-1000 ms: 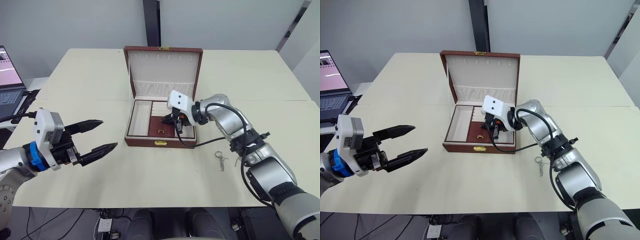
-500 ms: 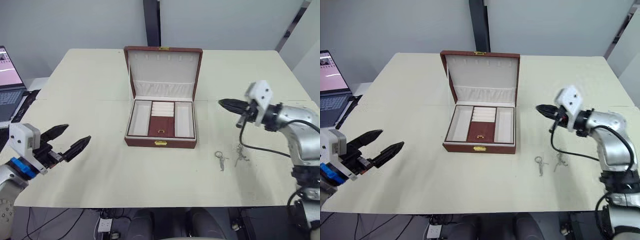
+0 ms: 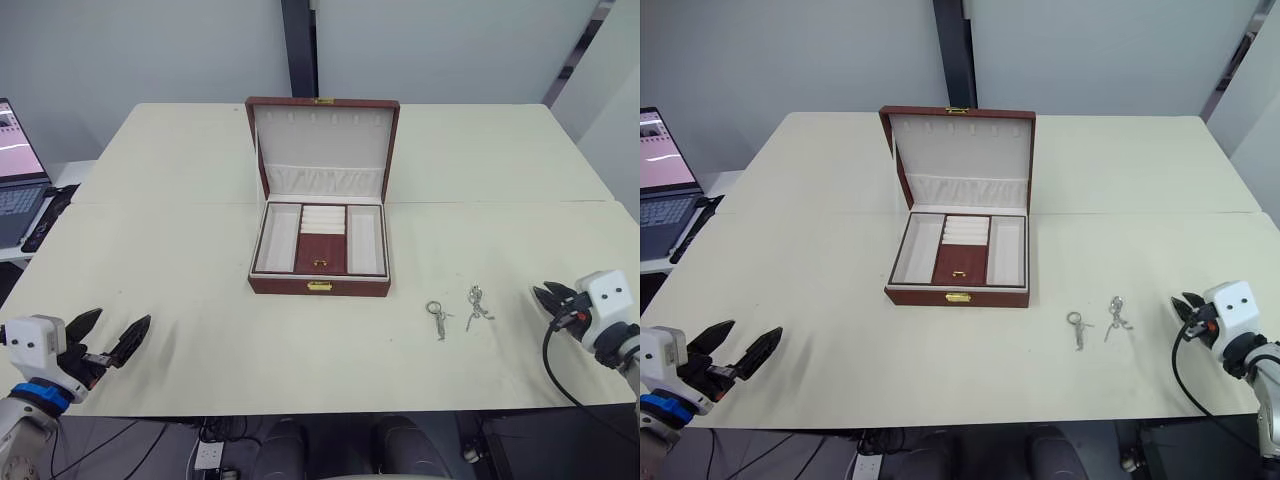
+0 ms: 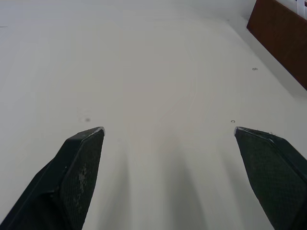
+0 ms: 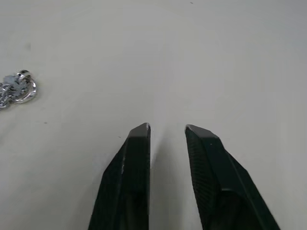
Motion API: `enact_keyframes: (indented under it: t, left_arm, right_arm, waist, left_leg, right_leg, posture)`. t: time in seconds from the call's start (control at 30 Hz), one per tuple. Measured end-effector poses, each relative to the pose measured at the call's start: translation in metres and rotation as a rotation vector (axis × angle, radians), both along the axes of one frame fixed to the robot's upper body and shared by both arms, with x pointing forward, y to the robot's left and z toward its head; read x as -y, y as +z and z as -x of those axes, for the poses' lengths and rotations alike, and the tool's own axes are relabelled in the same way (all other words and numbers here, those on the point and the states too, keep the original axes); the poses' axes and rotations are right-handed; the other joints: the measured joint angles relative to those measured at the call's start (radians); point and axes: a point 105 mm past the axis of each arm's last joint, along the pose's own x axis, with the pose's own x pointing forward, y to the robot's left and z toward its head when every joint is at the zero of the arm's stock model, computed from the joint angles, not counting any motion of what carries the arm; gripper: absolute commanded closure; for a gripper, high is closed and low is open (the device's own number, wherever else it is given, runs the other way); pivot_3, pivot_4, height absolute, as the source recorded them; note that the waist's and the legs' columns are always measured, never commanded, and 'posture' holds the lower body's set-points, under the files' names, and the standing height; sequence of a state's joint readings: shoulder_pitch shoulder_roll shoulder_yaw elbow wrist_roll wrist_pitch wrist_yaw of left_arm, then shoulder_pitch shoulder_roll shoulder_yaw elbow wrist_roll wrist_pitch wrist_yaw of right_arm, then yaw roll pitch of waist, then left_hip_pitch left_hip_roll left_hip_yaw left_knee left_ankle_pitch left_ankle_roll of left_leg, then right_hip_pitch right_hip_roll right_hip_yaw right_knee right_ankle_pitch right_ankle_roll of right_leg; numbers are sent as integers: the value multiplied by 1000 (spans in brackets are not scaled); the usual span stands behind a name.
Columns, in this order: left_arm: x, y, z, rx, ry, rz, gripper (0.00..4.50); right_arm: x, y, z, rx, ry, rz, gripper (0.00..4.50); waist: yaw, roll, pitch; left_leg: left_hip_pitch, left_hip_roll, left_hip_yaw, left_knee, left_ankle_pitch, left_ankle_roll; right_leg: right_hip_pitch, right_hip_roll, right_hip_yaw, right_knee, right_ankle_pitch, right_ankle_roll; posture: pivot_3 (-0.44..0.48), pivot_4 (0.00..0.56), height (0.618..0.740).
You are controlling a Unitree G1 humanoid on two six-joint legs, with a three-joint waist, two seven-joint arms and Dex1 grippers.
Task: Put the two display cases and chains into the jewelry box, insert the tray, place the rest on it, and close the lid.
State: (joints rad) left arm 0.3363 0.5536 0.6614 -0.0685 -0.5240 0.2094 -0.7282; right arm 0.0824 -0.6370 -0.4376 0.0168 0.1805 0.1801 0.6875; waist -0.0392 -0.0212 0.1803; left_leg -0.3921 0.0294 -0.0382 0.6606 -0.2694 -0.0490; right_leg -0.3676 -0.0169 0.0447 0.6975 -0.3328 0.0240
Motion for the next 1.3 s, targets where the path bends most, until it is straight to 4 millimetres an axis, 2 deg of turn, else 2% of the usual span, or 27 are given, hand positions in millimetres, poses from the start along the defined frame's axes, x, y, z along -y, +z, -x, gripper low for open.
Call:
enact_keyframes:
  t: [0.2, 0.23, 0.27, 0.43, 0.53, 0.67, 0.83, 0.97, 1.03, 1.17, 1.3]
  left_arm:
    - [-1, 0, 1, 5, 1, -7, 0]
    - [-1, 1, 1, 6, 1, -9, 0]
    - [-1, 1, 1, 6, 0, -11, 0]
    - [-2, 0, 2, -4, -13, -14, 0]
    - [7, 7, 1, -30, -127, -52, 0]
    - [40, 28, -6, -21, -330, -63, 0]
    - [97, 60, -17, 18, -641, -74, 0]
    - [147, 79, -17, 39, -908, -75, 0]
    - [165, 88, -16, 60, -1012, -83, 0]
    - [184, 98, -16, 80, -1118, -81, 0]
    - [200, 108, -14, 109, -1201, -75, 0]
  right_arm:
    - [-4, -2, 0, 6, -1, -12, 645]
    - [-5, -1, 0, 7, -1, -14, 208]
    - [-5, -1, -1, 7, -1, -15, 13]
    - [-8, -3, -2, 1, 1, -38, 13]
    - [-7, -3, -2, -6, -2, -49, 13]
    - [-9, -1, -3, -4, 6, -68, 13]
    - [-20, 9, 3, -11, 73, -60, 13]
    - [-34, 7, 21, -65, 120, -67, 13]
    - [-45, 7, 29, -93, 149, -83, 13]
    - [-59, 11, 39, -123, 155, -93, 13]
    - [-73, 9, 37, -147, 128, -103, 13]
  waist:
    - [7, 0, 0]
    - [7, 0, 0]
    - [7, 0, 0]
    - [7, 0, 0]
    - [7, -1, 0]
    - [9, 0, 0]
    - [10, 0, -1]
    - [11, 1, -1]
    - [11, 2, -1]
    - [6, 3, -2]
    - [6, 3, -2]
  left_leg:
    - [-1, -1, -1, 0, 0, 0]
    - [-1, -1, -1, 0, 0, 0]
    - [-1, -1, -1, 0, 0, 0]
    - [-1, -1, 0, 0, 0, 0]
    - [-2, 0, -1, 1, 0, 0]
    - [-2, -1, -1, 1, 0, 0]
    - [-2, -1, -2, 1, 0, 0]
    - [-3, -1, -3, 1, 0, 0]
    - [-3, -1, -3, 1, 0, 0]
    - [-2, 0, -2, 1, 0, 0]
    - [-2, 0, -2, 1, 0, 0]
  right_leg:
    - [0, -1, 0, 0, 0, 0]
    - [0, -1, 0, 0, 0, 0]
    - [0, -1, 0, 0, 0, 0]
    - [0, -1, 0, 0, 0, 0]
    - [0, 0, 0, 0, 0, 0]
    - [0, -1, 0, 0, 0, 0]
    - [0, -1, 0, 0, 0, 0]
    - [0, 0, 0, 0, 0, 0]
    - [0, 3, 0, 0, 0, 0]
    - [0, 6, 0, 0, 0, 0]
    - [0, 7, 0, 0, 0, 0]
  posture:
    - [0, 150, 740]
    - [0, 150, 740]
    - [0, 150, 740]
    - [0, 150, 740]
    - [0, 150, 740]
    - [0, 150, 740]
    - [0, 150, 740]
    - [0, 150, 740]
    - [0, 150, 740]
    - [0, 150, 740]
    - [0, 150, 740]
